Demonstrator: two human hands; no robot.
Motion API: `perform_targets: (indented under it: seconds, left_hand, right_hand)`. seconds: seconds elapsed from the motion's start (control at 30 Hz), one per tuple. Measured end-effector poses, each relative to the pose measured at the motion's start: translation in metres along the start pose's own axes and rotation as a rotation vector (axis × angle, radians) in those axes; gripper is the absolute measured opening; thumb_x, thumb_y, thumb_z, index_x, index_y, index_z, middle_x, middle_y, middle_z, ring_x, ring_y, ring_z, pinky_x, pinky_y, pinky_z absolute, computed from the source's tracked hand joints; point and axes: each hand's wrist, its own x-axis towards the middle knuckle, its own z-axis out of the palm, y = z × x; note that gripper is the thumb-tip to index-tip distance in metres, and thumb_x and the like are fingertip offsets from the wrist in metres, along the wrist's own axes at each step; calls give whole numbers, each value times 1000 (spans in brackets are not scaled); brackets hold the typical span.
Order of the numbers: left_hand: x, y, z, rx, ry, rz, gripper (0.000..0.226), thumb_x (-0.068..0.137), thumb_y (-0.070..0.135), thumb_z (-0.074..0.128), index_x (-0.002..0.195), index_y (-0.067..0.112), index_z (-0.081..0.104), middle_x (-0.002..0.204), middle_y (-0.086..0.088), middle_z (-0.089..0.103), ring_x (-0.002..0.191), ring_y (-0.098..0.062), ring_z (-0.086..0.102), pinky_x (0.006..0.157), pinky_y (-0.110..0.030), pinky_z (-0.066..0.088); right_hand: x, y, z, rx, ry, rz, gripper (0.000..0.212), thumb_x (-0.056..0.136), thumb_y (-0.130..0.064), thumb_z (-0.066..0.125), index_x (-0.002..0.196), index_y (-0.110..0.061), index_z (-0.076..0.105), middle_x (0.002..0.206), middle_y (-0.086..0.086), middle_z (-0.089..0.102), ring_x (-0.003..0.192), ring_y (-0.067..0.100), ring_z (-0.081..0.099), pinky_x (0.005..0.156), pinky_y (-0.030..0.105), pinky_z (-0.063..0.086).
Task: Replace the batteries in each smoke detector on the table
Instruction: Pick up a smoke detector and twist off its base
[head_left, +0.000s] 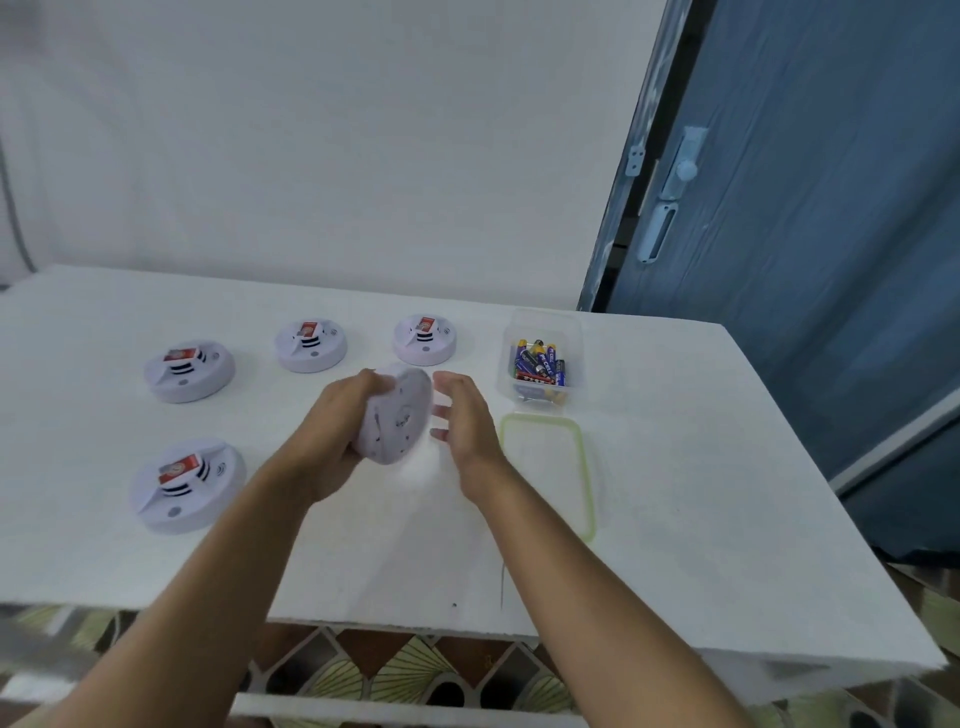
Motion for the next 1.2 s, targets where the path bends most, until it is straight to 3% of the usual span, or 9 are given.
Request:
perform_targets:
  seconds: [0.17, 0.37, 0.47, 0.57, 0.77, 0.9, 0.97, 1.07, 1.2]
  left_hand:
    - [-2, -1, 21, -278, -43, -75, 49, 98, 42, 34, 114, 14, 71, 116, -16, 69, 106, -37, 66, 92, -58, 50]
    - [18, -5, 36, -32, 477, -17, 68, 90, 71, 31, 85, 10, 61, 87, -10, 68, 78, -31, 65, 63, -33, 44]
    - [24, -5, 43, 74, 598, 57, 71, 87, 76, 27, 83, 9, 49, 80, -3, 51, 72, -21, 47, 64, -35, 39]
    - [27, 0, 51, 175, 604, 124, 64, 90, 73, 27, 73, 13, 40, 74, 0, 47, 68, -18, 44, 60, -31, 37]
    - [23, 11, 67, 306, 508, 225, 67, 93, 69, 21, 82, 18, 63, 84, 4, 64, 87, -20, 59, 72, -35, 47]
    - [23, 7, 67, 546, 344, 327, 54, 86, 73, 28, 85, 37, 68, 105, 14, 62, 114, -22, 53, 98, -52, 43]
    - [20, 0, 68, 721, 307, 394, 58, 75, 79, 39, 111, 41, 64, 124, 9, 51, 126, -18, 39, 108, -48, 33]
    - [12, -6, 73, 730, 282, 515, 78, 68, 69, 64, 134, 32, 46, 123, 10, 46, 116, -8, 37, 101, -33, 32]
    - [15, -11, 78, 727, 248, 554, 71, 72, 51, 79, 132, 23, 53, 121, 8, 53, 104, -6, 51, 84, -18, 41]
  right_hand:
    - [5, 0, -13, 241, -69, 153, 59, 99, -48, 29, 124, -9, 65, 120, 10, 71, 115, 30, 63, 95, 39, 47]
    - [1, 3, -19, 396, -115, 180, 57, 99, -45, 32, 133, -12, 63, 128, 16, 68, 125, 36, 59, 107, 48, 43]
    - [-2, 0, -30, 557, -173, 232, 57, 101, -43, 30, 124, -9, 70, 124, 18, 69, 110, 33, 66, 93, 41, 49]
    - [-10, -4, -40, 742, -307, 246, 64, 103, -47, 28, 100, -11, 81, 110, 17, 74, 93, 30, 74, 85, 42, 54]
    - [-19, -6, -48, 822, -393, 165, 67, 100, -61, 32, 140, -14, 57, 138, 18, 60, 129, 36, 54, 113, 56, 37]
    - [-20, -12, -64, 821, -383, 142, 58, 97, -50, 44, 140, -13, 57, 134, 19, 63, 121, 39, 60, 98, 58, 50]
    - [-19, -17, -70, 827, -350, 151, 53, 94, -48, 46, 131, -14, 63, 126, 18, 66, 114, 36, 62, 90, 51, 54]
    - [-16, -20, -74, 806, -291, 157, 60, 93, -51, 50, 137, -11, 59, 125, 19, 63, 118, 35, 56, 94, 47, 48]
    - [-11, -19, -74, 743, -255, 128, 65, 95, -58, 52, 145, -16, 52, 126, 14, 64, 114, 30, 60, 91, 43, 52]
